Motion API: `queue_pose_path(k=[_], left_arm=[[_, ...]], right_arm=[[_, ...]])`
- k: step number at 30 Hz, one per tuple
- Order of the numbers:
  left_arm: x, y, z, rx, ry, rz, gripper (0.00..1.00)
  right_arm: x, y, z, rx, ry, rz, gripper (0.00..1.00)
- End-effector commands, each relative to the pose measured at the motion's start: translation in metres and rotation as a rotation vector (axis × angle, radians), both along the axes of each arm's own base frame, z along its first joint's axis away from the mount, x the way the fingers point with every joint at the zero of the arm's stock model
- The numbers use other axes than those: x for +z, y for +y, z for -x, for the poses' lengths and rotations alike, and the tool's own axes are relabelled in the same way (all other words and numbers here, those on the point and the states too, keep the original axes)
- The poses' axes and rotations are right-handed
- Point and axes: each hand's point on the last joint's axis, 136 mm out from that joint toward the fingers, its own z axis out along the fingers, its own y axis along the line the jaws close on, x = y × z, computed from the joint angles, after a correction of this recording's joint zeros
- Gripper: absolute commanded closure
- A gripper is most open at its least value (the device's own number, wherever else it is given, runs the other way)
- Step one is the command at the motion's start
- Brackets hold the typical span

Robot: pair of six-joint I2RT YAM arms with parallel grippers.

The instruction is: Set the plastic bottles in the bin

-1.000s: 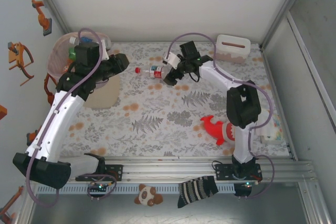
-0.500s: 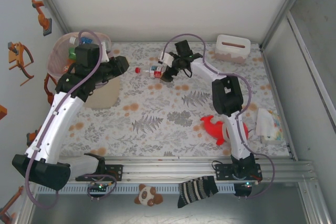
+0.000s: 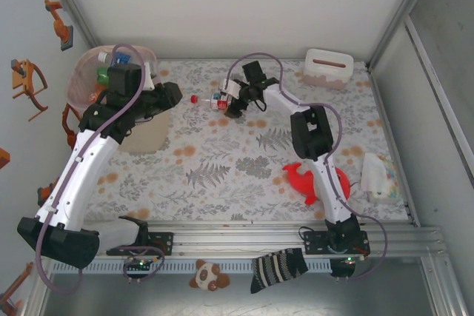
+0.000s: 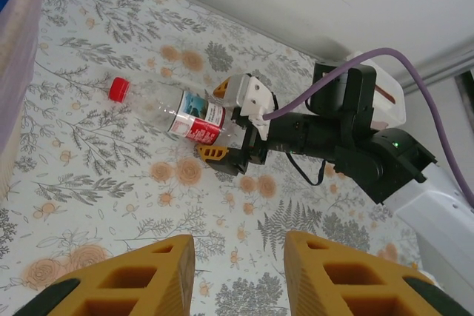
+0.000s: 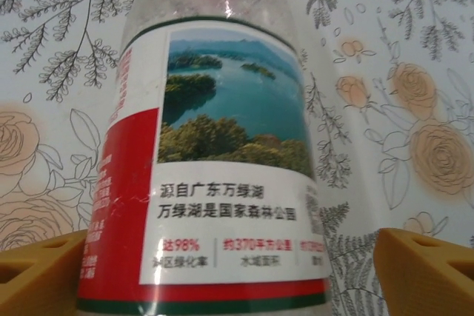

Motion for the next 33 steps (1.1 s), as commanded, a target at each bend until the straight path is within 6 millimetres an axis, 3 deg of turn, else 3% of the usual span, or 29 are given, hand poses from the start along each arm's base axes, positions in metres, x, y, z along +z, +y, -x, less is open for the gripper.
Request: queue_pose_path(k=[1, 11, 15, 22, 30, 33], left_arm=[[-0.010, -0.002, 0.003, 0.001, 0.038, 0.006, 0.64], [-0.010, -0.003, 0.004, 0.000, 0.040, 0.012, 0.64], [-0.010, -0.002, 0.004, 0.002, 0.039, 0.011, 0.64], [-0.005, -0.002, 0.006, -0.001, 0.017, 0.017, 0.64], [0.022, -0.009, 0.016, -0.141, -0.126, -0.040, 0.58], [0.038, -0.024, 0.031, -0.319, -0.225, -0.076, 0.51]], right_arm=[[0.008, 0.010, 0.002, 0.035, -0.016, -0.014, 0.15], [0.013, 0.010, 0.007, 0.051, -0.005, -0.016, 0.33], [0.024, 0.011, 0.011, 0.053, -0.010, -0.022, 0.40], [0.061, 0.010, 0.020, 0.029, -0.022, -0.072, 0.46], [0.109, -0.008, 0.058, 0.024, -0.079, -0.075, 0.49], [0.122, -0.018, 0.084, 0.045, -0.125, -0.030, 0.49]])
